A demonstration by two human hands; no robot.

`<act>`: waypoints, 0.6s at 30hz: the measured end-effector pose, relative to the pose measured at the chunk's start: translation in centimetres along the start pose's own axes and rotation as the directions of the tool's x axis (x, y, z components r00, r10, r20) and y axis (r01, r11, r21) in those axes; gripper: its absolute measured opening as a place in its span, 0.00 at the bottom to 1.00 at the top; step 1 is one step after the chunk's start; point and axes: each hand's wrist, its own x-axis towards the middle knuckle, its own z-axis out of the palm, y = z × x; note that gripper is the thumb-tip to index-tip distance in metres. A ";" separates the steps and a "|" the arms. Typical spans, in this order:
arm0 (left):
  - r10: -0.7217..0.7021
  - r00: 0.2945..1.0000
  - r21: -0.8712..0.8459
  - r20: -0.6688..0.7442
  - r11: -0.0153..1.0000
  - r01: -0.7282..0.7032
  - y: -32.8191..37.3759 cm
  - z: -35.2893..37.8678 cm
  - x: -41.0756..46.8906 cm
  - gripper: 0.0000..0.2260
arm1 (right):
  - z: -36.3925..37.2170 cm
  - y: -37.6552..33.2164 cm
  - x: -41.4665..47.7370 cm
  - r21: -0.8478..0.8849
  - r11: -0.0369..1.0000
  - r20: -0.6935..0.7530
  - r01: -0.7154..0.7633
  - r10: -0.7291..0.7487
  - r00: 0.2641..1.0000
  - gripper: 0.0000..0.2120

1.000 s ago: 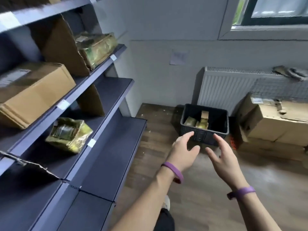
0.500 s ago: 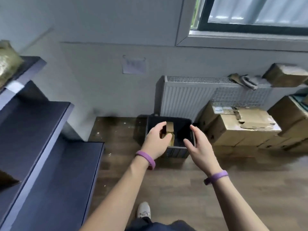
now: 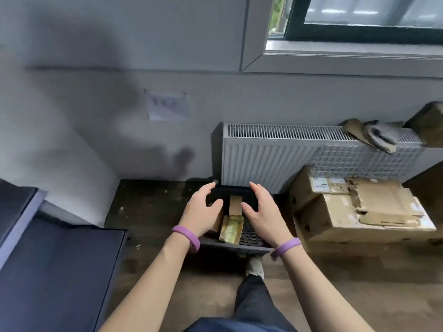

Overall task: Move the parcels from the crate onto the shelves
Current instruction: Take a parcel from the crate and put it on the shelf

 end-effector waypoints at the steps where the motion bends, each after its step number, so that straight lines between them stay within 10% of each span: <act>1: -0.025 0.999 -0.008 -0.023 1.000 0.025 0.4 0.6 1.7 0.22 | -0.5 0.7 2.2 -0.009 1.000 0.043 0.006 -0.006 0.999 0.29; 9: -0.209 0.978 -0.036 0.005 0.977 0.209 0.4 7.2 14.2 0.21 | -1.1 8.4 14.5 -0.123 0.992 0.229 -0.026 0.054 0.972 0.29; 18: -0.395 0.895 0.108 0.209 0.919 0.380 -15.0 18.3 27.8 0.22 | 11.2 25.1 22.9 -0.203 0.933 0.363 -0.297 0.354 0.862 0.29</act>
